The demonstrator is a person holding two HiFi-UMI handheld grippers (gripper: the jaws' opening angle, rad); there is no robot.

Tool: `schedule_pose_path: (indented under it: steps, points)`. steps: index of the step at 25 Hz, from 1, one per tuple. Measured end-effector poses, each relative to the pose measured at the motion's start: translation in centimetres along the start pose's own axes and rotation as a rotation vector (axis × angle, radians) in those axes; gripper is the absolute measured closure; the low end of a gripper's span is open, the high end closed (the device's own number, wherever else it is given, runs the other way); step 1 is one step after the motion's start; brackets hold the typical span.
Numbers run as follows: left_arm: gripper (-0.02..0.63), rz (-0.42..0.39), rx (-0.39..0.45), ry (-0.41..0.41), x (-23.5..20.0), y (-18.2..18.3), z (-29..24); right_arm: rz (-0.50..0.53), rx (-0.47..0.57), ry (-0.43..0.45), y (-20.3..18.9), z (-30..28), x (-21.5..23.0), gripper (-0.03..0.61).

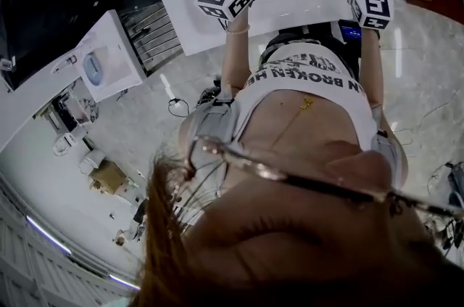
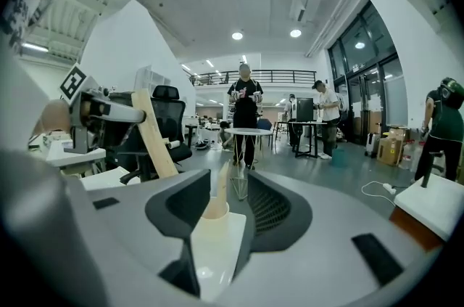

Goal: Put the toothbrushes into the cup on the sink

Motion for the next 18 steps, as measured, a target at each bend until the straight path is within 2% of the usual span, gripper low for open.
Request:
schedule_pose_path:
  steps: [5,10,13,18]
  points:
    - [0.551,-0.012,-0.005,-0.031,0.6,0.1,-3.1,-0.011,-0.010,-0.003,-0.4,0.4,1.1,0.405]
    - [0.551,-0.008,-0.012,-0.025,0.6,-1.4,-6.2,-0.027,-0.025,0.015,-1.0,-0.1,1.3,0.405]
    - [0.551,0.006,-0.051,-0.019,0.3,-3.5,-8.2,-0.036,-0.038,0.007,-1.4,-0.5,1.4,0.405]
    - [0.551,-0.016,-0.133,-0.011,0.4,-7.1,-11.2,-0.067,-0.059,-0.003,-2.3,-0.3,1.8,0.405]
Point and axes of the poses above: the fingertips, and each gripper's own axes: z backward along the fingers, x to its right, y out of its top, the point moved 3 cm from there along z, backward along the fingers, and after that the axes turned 12 degrees about y, right-handed, at the moved point
